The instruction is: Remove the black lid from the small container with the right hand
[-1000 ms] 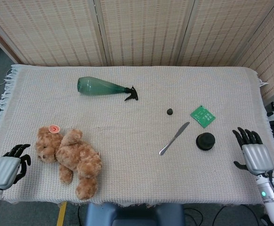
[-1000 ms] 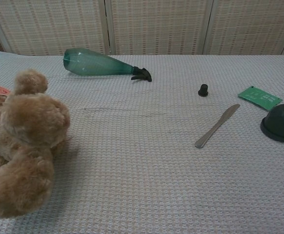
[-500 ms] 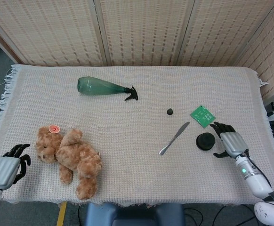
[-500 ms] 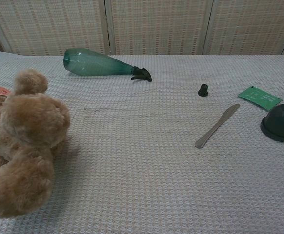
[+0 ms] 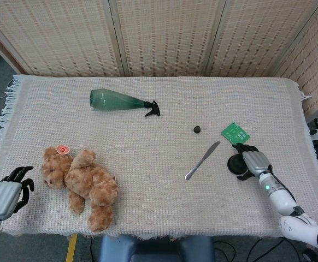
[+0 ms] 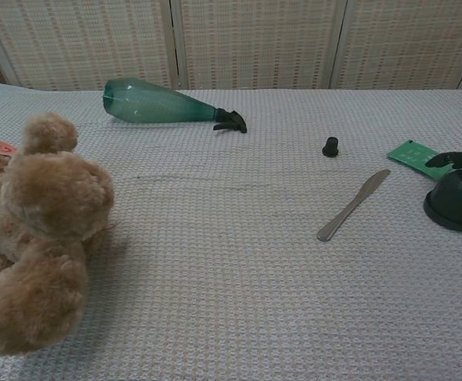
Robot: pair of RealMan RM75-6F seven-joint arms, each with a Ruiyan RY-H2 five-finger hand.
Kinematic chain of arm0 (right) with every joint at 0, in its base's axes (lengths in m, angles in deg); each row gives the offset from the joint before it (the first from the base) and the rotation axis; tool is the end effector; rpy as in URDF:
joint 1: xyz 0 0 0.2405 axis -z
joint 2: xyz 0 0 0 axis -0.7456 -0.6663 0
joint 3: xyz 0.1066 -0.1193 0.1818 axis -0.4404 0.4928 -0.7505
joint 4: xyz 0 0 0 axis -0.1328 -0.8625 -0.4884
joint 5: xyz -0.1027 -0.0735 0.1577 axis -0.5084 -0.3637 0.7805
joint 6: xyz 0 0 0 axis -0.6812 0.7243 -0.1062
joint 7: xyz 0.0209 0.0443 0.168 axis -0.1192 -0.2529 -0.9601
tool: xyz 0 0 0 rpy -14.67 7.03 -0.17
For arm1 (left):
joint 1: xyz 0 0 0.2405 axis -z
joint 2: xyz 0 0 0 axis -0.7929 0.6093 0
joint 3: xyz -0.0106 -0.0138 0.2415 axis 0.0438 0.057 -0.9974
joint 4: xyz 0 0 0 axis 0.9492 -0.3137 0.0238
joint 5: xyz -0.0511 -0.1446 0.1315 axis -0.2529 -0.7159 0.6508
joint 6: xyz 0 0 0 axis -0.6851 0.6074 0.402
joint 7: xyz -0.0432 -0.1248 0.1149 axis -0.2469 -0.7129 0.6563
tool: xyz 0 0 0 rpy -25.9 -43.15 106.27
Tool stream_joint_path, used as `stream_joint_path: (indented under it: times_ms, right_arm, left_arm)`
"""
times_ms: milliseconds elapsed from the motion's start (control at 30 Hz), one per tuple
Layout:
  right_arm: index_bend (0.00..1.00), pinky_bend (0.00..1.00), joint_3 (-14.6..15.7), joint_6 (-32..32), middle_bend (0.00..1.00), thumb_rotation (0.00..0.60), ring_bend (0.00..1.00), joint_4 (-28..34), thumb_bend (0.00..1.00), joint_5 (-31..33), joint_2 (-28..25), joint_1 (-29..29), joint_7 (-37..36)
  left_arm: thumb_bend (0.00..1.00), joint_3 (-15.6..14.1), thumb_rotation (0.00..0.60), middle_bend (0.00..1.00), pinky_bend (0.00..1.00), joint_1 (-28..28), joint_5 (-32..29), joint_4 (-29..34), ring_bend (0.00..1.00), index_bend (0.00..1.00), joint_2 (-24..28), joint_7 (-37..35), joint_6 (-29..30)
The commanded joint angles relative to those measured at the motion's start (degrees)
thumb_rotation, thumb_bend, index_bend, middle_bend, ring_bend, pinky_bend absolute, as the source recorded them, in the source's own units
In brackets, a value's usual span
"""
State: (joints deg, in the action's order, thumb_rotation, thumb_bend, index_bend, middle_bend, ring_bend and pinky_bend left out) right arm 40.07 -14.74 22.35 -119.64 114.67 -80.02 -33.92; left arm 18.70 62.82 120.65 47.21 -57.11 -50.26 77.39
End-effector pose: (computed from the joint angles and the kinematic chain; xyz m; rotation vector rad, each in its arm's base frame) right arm -0.2968 -0.3428 0.0490 1.6781 -1.2691 0.5061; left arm -0.2908 0.2244 0.1451 -1.6038 -0.8292 -0.7397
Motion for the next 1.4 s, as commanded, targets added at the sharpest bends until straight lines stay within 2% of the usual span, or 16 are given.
stream_joint_path:
  times_ms: [33, 167, 300, 533, 667, 733, 933, 1067, 1200, 1400]
  right_arm:
    - [0.00, 0.08, 0.37, -0.53, 0.00, 0.600, 0.01, -0.49, 0.08, 0.48, 0.57, -0.54, -0.16]
    - [0.03, 0.12, 0.72, -0.47, 0.03, 0.600, 0.06, -1.01, 0.08, 0.48, 1.26, -0.98, -0.45]
    - [0.08, 0.23, 0.97, 0.66, 0.12, 0.600, 0.16, -1.88, 0.08, 0.46, 2.27, -1.00, -0.51]
    - [0.19, 0.46, 1.52, 3.26, 0.25, 0.600, 0.33, -4.00, 0.08, 1.64, 4.02, -0.71, 1.00]
    - [0.28, 0.66, 1.71, 5.44, 0.34, 0.600, 0.45, -4.73, 0.08, 2.41, 4.88, -0.40, 2.72]
    - [0.35, 0.73, 1.96, 6.59, 0.39, 0.600, 0.51, -5.00, 0.08, 2.86, 5.27, -0.26, 4.19]
    - [0.52, 0.83, 2.41, 9.98, 0.50, 0.600, 0.65, -5.02, 0.08, 4.50, 6.03, 0.33, 8.37]
    - [0.56, 0.84, 2.41, 12.82, 0.53, 0.600, 0.69, -4.25, 0.08, 4.02, 5.98, 1.12, 9.58]
    - [0.57, 0.84, 2.10, 18.32, 0.53, 0.600, 0.69, -2.45, 0.09, -0.88, 5.42, 2.92, 7.02]
    - [0.57, 0.84, 3.78, 34.83, 0.53, 0.600, 0.69, 0.00, 0.09, -20.62, 4.02, 7.71, -7.07]
  left_arm:
    - [0.77, -0.01, 0.600, 0.17, 0.43, 0.02, -0.03, -0.01, 0.15, 0.56, 0.00, 0.04, -0.09]
    - [0.77, 0.00, 0.600, 0.17, 0.43, 0.00, 0.03, 0.04, 0.15, 0.56, 0.02, 0.06, -0.06]
    - [0.77, 0.01, 0.600, 0.17, 0.43, -0.10, 0.07, 0.02, 0.15, 0.56, 0.03, -0.06, 0.09]
    - [0.77, 0.07, 0.600, 0.17, 0.43, -0.09, 0.04, 0.04, 0.15, 0.56, 0.03, 0.00, 0.03]
    - [0.77, 0.09, 0.600, 0.17, 0.43, -0.14, 0.05, 0.02, 0.15, 0.56, 0.02, 0.01, 0.12]
    - [0.77, 0.12, 0.600, 0.17, 0.43, -0.13, 0.00, 0.01, 0.15, 0.56, -0.01, 0.04, 0.08]
    - [0.76, 0.12, 0.600, 0.17, 0.43, -0.12, 0.05, 0.02, 0.15, 0.56, 0.02, 0.05, 0.04]
    - [0.77, 0.16, 0.600, 0.17, 0.43, -0.12, 0.01, 0.03, 0.15, 0.56, 0.03, 0.08, 0.03]
    - [0.77, 0.17, 0.600, 0.17, 0.43, -0.11, -0.02, 0.03, 0.15, 0.56, 0.05, 0.06, -0.03]
    - [0.77, 0.22, 0.600, 0.17, 0.43, -0.15, -0.11, 0.05, 0.15, 0.56, 0.04, 0.07, 0.01]
